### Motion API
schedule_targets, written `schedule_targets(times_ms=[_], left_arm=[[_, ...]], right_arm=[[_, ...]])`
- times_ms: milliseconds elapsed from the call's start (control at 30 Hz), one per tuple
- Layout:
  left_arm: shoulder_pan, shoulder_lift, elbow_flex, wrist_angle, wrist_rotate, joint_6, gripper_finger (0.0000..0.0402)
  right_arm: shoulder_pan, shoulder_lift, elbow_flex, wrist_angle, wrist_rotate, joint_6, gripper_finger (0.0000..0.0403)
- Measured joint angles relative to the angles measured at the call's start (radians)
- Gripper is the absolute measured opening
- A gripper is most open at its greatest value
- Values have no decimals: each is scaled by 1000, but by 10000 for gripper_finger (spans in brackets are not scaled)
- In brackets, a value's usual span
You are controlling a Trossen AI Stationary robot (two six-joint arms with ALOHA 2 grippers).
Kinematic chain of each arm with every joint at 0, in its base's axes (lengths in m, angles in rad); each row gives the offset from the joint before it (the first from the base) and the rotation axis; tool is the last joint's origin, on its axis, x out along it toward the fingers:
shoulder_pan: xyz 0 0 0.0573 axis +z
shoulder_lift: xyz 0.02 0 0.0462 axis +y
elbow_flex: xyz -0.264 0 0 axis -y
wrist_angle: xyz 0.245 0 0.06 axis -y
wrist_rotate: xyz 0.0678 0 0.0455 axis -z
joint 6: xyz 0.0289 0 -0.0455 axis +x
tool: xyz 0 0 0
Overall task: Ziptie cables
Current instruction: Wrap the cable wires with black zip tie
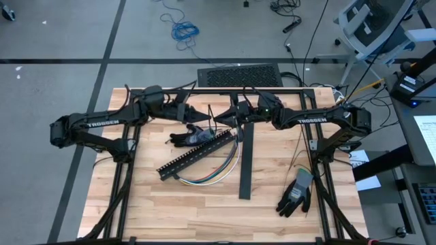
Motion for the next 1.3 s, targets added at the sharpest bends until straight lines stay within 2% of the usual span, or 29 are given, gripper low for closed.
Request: schedule_targets(times_ms=[300,400,600,1033,1200,1300], left_arm=[[-51,0,0,34,16,-119,0],[-65,0,0,73,13,-159,0],[-52,-1,0,77,-20,-160,0],[-36,0,0,44,-39,-136,0],[-62,0,0,50,-40,-135,0],[-76,0,0,50,-40,-73,0]], right_arm=[[0,0,0,7,2,-46,0],[0,0,0,16,-34,-46,0],[32,0,0,26,-76,-39,0],[81,0,0,26,-71,-16,0],[82,0,0,26,-73,-15,0],[75,0,0,24,-76,-15,0]])
